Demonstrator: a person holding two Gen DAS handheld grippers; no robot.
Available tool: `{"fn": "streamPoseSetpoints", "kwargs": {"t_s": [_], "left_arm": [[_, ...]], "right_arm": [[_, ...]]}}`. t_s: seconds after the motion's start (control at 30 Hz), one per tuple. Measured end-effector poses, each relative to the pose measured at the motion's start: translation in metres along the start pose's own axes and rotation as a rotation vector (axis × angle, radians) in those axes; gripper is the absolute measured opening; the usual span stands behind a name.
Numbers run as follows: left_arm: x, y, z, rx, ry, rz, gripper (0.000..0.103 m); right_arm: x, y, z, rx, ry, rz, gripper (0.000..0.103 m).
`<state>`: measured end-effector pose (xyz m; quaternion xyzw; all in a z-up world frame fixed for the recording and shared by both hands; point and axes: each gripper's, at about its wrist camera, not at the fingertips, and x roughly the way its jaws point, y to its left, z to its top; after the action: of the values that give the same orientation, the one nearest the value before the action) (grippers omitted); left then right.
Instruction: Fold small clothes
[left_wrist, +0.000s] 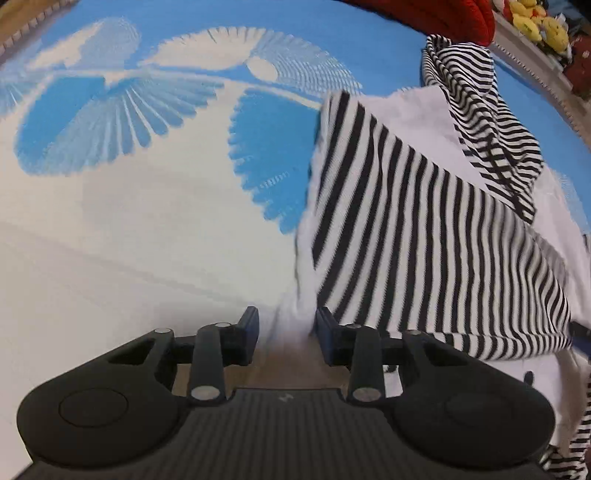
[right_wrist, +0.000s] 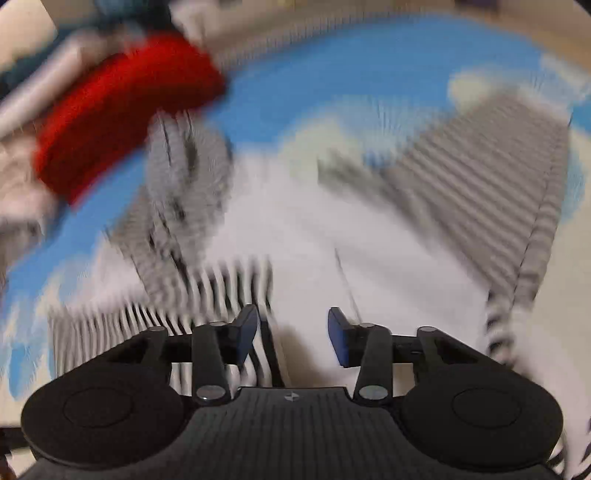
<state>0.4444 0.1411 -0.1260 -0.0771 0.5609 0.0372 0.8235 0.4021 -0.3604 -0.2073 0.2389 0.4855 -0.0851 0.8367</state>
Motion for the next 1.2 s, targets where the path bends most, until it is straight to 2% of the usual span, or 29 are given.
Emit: {"fn": "streamPoseSetpoints", "kwargs": {"t_s": [0.03,0.1,0.17,0.23,0.3,0.37,0.43,0.5,0.57,0.67,0.73,0.8,0.83,0.87,0.9,0.93,1.03,1.1,1.17,1.2], "left_arm": [[-0.007,-0.005,0.002,0.016,-0.033,0.015,0.038],[-0.017,-0.015,0.005,0.035,-0.084,-0.005,0.038],[-0.01,-0.019,0.006,0.028,-0.052,-0.046,0.038],[0.011,-0.019,0.001,0.022,0.036,-0.011,0.038],[0.011,-0.018,0.0,0.012,0.025,0.007,0.041],[-0.001,-0.026,0.003,0.026,-0.02,0.03,0.038],[-0.015,-0.036,0.006,0.037,-0.071,-0.01,0.038],[-0.007,-0.038,0.004,0.018,-0.023,-0.097,0.038],[0.013,-0.037,-0.005,-0.032,0.074,-0.141,0.038],[0.0,-0.055,-0.007,0.042,0.018,-0.061,0.037],[-0.016,-0.061,-0.006,0.038,-0.048,-0.084,0.037],[-0.028,-0.072,-0.004,0.041,-0.081,-0.129,0.038],[-0.032,-0.078,-0.006,0.045,-0.091,-0.145,0.038],[-0.034,-0.084,-0.008,0.052,-0.095,-0.154,0.038],[-0.034,-0.089,-0.009,0.06,-0.097,-0.161,0.038],[-0.035,-0.092,-0.009,0.068,-0.097,-0.166,0.038],[-0.026,-0.104,-0.012,0.084,-0.086,-0.158,0.038],[-0.024,-0.108,-0.014,0.084,-0.077,-0.152,0.038],[-0.022,-0.104,-0.014,0.078,-0.073,-0.156,0.038],[-0.021,-0.103,-0.013,0.075,-0.073,-0.155,0.038]], "right_arm": [[-0.001,-0.003,-0.003,0.03,-0.024,0.007,0.043],[-0.01,0.001,0.005,0.034,-0.044,0.001,0.044],[-0.015,0.005,0.006,-0.015,-0.084,0.021,0.045],[-0.002,0.002,0.005,-0.026,-0.008,-0.04,0.045],[-0.005,-0.006,0.004,0.0,-0.026,-0.087,0.045],[-0.015,-0.008,0.008,-0.002,-0.061,-0.051,0.046],[-0.014,-0.008,0.01,-0.031,-0.041,-0.041,0.048],[-0.004,-0.008,0.007,-0.073,0.03,-0.085,0.048],[-0.014,-0.005,0.008,-0.076,-0.001,-0.094,0.048],[-0.045,-0.014,0.017,-0.025,-0.105,-0.022,0.048],[-0.062,-0.025,0.026,0.009,-0.176,-0.008,0.048],[-0.078,-0.051,0.038,0.065,-0.245,-0.005,0.048],[-0.083,-0.064,0.043,0.088,-0.275,-0.015,0.045],[-0.088,-0.081,0.049,0.113,-0.304,-0.03,0.036],[-0.089,-0.099,0.054,0.135,-0.318,-0.04,0.01],[-0.092,-0.12,0.06,0.171,-0.327,-0.051,0.001],[-0.099,-0.173,0.073,0.245,-0.387,-0.08,0.001],[-0.098,-0.204,0.084,0.279,-0.433,-0.111,0.005],[-0.086,-0.234,0.096,0.338,-0.44,-0.119,0.006],[-0.077,-0.248,0.101,0.37,-0.429,-0.111,0.013]]}}
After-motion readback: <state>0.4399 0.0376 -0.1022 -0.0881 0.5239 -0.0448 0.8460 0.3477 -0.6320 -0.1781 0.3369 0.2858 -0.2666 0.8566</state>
